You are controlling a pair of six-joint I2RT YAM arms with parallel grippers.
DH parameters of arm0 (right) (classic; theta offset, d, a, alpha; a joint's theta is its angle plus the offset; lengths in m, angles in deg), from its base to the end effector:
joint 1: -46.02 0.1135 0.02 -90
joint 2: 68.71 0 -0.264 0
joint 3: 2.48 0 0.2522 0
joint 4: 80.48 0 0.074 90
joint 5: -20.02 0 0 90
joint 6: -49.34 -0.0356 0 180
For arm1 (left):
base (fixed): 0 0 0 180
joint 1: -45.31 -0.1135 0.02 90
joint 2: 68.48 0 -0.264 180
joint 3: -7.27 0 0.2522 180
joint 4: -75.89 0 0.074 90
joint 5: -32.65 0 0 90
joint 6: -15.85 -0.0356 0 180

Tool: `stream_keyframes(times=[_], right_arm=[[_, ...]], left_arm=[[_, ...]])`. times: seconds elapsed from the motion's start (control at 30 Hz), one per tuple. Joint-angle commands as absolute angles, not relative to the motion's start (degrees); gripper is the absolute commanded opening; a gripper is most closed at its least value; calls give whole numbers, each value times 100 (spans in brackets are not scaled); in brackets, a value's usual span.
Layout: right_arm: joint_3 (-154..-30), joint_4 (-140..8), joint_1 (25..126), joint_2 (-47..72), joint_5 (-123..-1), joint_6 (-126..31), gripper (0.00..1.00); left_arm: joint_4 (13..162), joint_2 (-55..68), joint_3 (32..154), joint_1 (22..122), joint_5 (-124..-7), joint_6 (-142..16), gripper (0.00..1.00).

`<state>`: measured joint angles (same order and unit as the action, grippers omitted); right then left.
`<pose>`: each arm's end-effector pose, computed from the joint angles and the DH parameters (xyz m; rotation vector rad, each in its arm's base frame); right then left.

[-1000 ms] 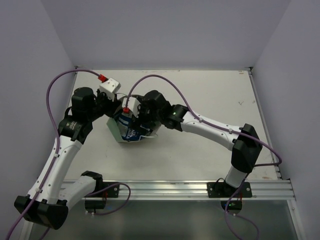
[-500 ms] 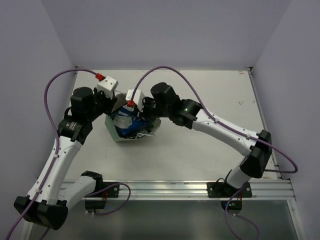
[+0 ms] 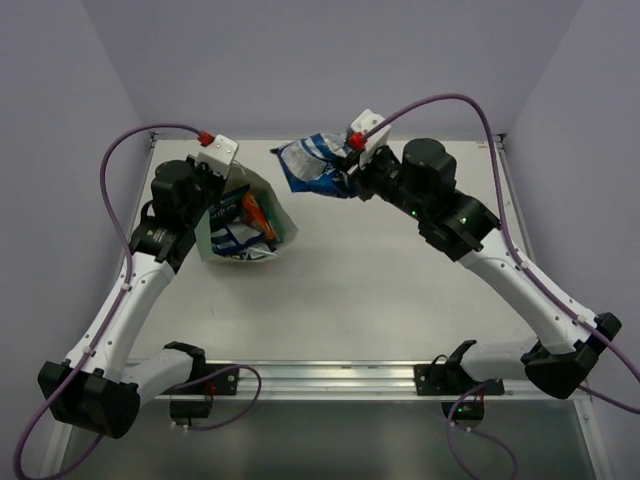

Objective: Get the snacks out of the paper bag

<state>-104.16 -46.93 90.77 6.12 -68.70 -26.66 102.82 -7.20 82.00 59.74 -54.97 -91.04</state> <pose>0.2017 0.2010 0.4694 -0.8512 1.4777 0.4205 0.2376 -0.0596 0.3781 0.4590 1.7471 0.0681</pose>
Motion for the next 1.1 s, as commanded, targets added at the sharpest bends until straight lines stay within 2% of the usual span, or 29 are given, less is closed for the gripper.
stream_keyframes(times=[0.0,0.17,0.4,0.47,0.53,0.57,0.67,0.77,0.87,1.03,1.07], right_arm=[[-9572,-5308,8479,311,-7463,-3590,0],[-8447,-5932,7881,643,-7446,-4303,1],[-7882,-6636,7722,1962,-7508,-5120,6],[-7742,-6628,7731,2042,-7482,-5366,27],[-7767,-6357,7731,1884,-7359,-5402,52],[-7863,-6207,7774,1570,-7298,-5376,73],[-8275,-5557,8054,789,-7367,-5052,89],[-9090,-4994,8617,391,-7350,-4612,89],[-9908,-4668,9364,459,-7385,-4260,84],[-10886,-4404,10278,1425,-7463,-3822,68],[-11062,-4404,10358,1574,-7490,-3750,68]], left_arm=[[9062,-731,8511,5990,-5330,-9410,0],[9149,-888,8230,5999,-5655,-9235,0],[9492,-1390,7597,5999,-6508,-9085,0],[9676,-1443,7553,5999,-6499,-9007,0],[9825,-1487,7544,5999,-6560,-8936,0],[9887,-1504,7553,5999,-6622,-8831,0],[10072,-1557,7631,6016,-6763,-8646,0],[10283,-1592,7702,6051,-6781,-8567,0],[10424,-1636,7737,6069,-6754,-8532,0],[10494,-1636,7851,6078,-6728,-8426,0],[10494,-1636,7878,6086,-6719,-8435,0]])
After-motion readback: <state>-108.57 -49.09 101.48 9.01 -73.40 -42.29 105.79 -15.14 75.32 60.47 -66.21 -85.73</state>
